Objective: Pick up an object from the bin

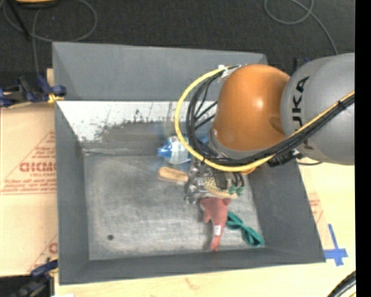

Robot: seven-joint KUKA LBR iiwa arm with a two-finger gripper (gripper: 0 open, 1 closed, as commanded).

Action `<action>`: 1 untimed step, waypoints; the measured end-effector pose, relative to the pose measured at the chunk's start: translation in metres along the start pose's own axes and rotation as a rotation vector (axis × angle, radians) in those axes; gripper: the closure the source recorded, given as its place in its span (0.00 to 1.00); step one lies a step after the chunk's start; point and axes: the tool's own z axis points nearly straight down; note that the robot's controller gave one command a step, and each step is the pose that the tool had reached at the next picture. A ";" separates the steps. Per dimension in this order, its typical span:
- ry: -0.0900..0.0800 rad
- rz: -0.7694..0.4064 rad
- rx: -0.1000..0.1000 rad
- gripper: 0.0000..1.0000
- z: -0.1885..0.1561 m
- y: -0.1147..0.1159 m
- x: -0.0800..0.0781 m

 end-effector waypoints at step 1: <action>0.000 0.001 0.000 1.00 0.000 0.000 0.000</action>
Offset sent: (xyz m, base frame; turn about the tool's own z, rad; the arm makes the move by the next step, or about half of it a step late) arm -0.0038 0.0088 -0.0663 -0.0575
